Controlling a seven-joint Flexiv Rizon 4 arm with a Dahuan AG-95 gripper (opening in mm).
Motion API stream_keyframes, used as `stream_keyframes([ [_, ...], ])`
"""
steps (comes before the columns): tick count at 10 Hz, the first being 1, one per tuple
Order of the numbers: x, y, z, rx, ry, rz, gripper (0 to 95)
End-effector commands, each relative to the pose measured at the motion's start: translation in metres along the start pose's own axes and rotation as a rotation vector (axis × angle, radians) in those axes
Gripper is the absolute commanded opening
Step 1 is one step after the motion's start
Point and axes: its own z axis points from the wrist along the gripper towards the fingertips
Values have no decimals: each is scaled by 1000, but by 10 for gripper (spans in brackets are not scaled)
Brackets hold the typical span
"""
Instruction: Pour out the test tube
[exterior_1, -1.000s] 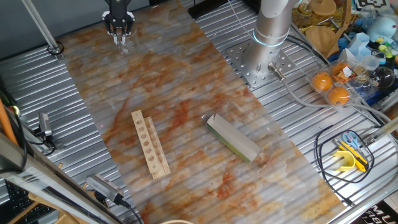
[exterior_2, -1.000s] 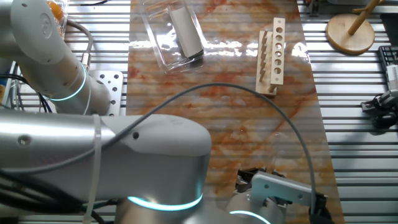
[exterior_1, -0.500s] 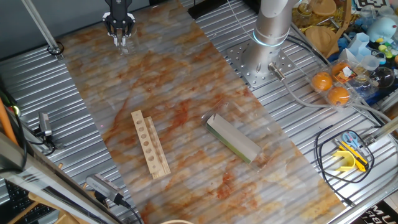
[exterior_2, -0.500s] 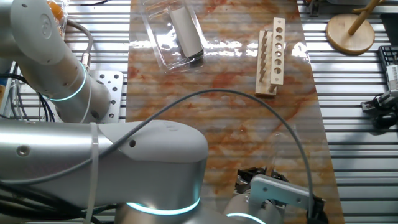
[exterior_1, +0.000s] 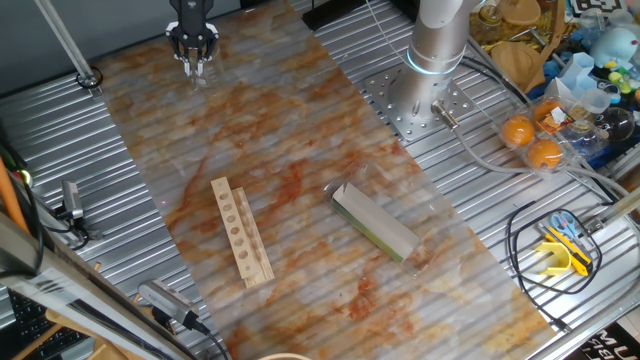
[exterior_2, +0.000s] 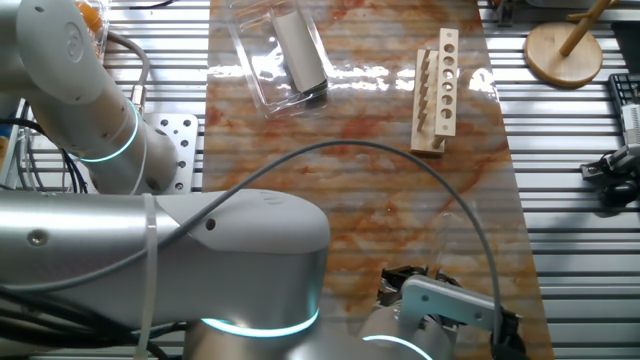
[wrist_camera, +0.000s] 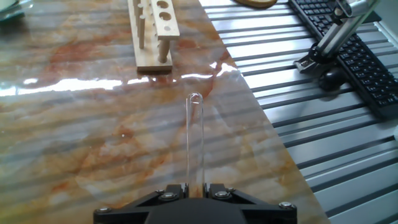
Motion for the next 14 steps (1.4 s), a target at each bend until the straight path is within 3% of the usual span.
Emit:
stream_keyframes([
  [1,0,0,0,-5,-1,2,0],
  [10,-3,1,-4,-19,19,5,0],
  [14,-3,1,-6,-22,41,-2,0],
])
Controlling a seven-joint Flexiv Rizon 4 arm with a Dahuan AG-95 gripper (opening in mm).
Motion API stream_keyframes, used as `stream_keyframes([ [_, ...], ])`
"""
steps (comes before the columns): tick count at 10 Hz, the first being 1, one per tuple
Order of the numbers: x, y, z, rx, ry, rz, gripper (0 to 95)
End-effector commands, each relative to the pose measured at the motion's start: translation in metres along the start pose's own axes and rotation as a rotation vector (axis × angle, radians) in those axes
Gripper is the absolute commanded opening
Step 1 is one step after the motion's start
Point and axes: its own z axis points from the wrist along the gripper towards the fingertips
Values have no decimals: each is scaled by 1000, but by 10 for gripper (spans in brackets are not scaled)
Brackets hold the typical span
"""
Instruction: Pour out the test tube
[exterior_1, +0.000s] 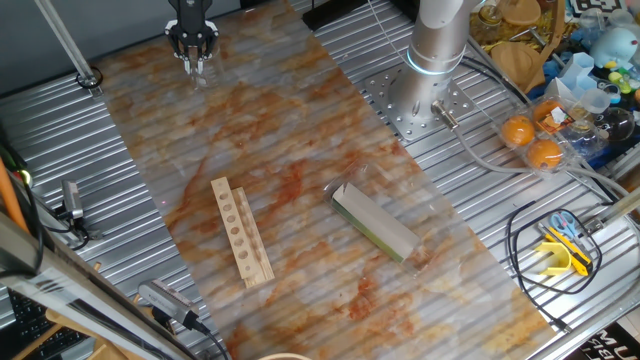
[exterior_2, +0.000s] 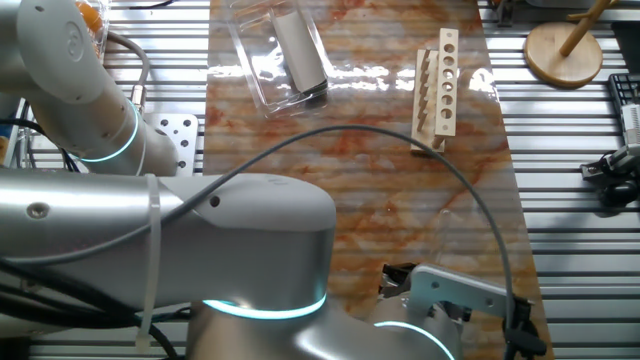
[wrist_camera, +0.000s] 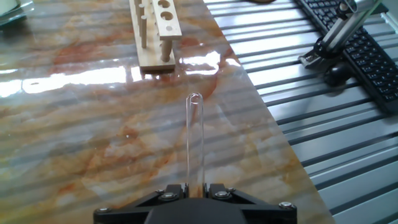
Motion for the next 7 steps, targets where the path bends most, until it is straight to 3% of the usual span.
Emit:
stream_keyframes([
  [1,1,0,0,-1,3,-5,0],
  [7,2,0,0,1,-2,-2,0],
])
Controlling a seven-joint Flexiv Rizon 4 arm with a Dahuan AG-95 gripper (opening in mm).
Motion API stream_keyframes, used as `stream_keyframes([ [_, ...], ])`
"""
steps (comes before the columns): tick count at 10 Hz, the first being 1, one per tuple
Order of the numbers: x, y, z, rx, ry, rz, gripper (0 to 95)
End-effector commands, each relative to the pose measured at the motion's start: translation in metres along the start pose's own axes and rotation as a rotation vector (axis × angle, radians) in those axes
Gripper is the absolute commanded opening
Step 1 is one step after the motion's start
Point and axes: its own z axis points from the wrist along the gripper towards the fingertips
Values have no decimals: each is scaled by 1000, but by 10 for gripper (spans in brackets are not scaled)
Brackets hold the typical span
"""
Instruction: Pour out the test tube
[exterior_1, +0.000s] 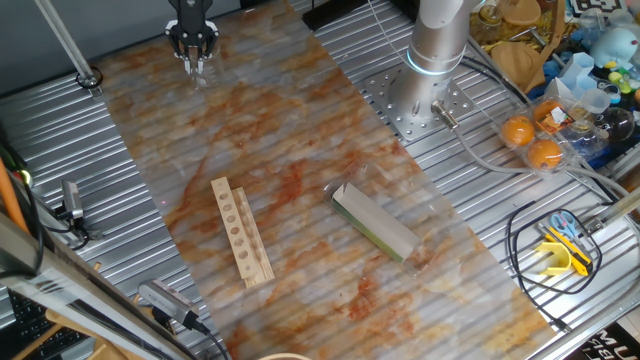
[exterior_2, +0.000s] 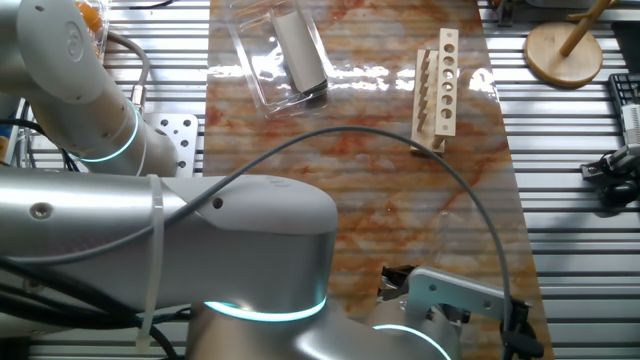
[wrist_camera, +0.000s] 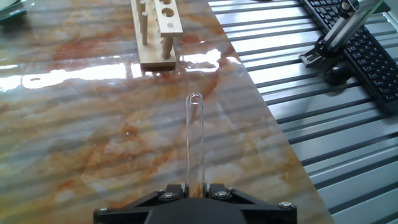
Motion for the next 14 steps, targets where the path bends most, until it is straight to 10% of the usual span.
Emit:
stream_keyframes([
  [1,0,0,0,4,0,1,0],
  [14,-1,1,5,13,-46,27,0],
])
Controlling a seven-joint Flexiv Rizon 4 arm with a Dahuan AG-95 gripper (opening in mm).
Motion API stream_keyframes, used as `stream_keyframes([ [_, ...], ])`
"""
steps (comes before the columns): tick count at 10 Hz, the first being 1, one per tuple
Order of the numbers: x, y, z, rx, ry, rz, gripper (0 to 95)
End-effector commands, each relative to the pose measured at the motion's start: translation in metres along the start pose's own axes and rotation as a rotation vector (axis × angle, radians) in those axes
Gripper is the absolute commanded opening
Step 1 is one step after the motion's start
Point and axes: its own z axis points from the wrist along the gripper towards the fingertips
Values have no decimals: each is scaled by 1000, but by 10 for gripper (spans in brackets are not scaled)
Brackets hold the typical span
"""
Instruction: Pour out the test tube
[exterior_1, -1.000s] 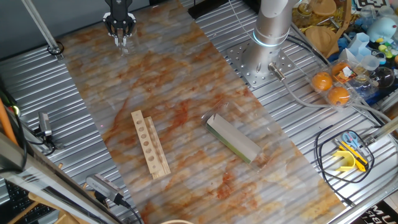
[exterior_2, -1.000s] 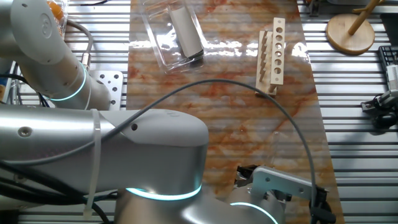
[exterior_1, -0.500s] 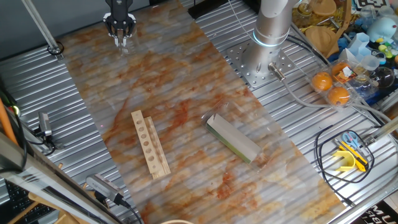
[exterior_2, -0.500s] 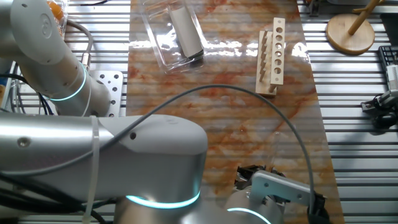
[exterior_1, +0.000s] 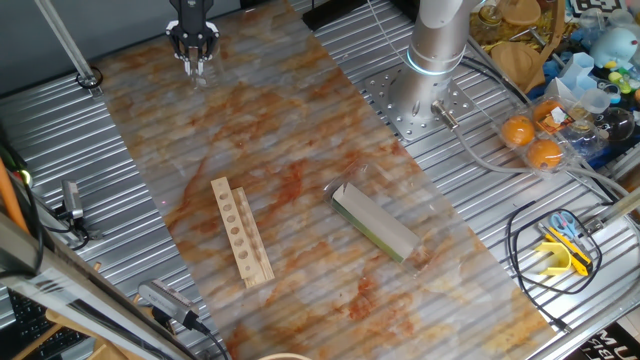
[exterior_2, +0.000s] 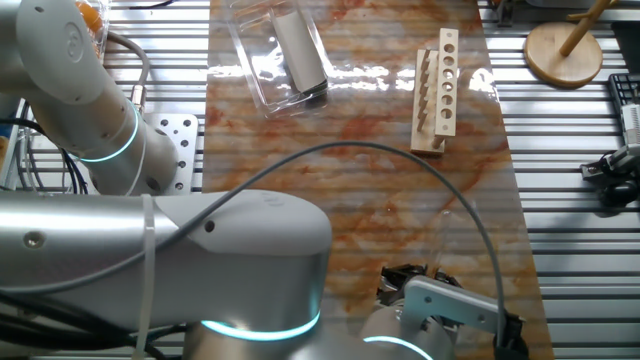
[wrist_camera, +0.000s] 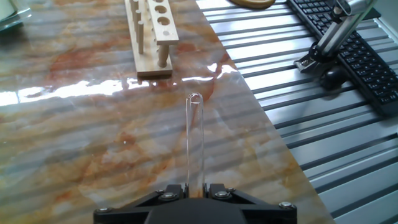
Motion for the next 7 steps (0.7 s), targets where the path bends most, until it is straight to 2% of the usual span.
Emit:
stream_keyframes([
  [1,0,0,0,-1,-2,0,0],
  [7,-2,1,-1,-5,-11,14,0],
])
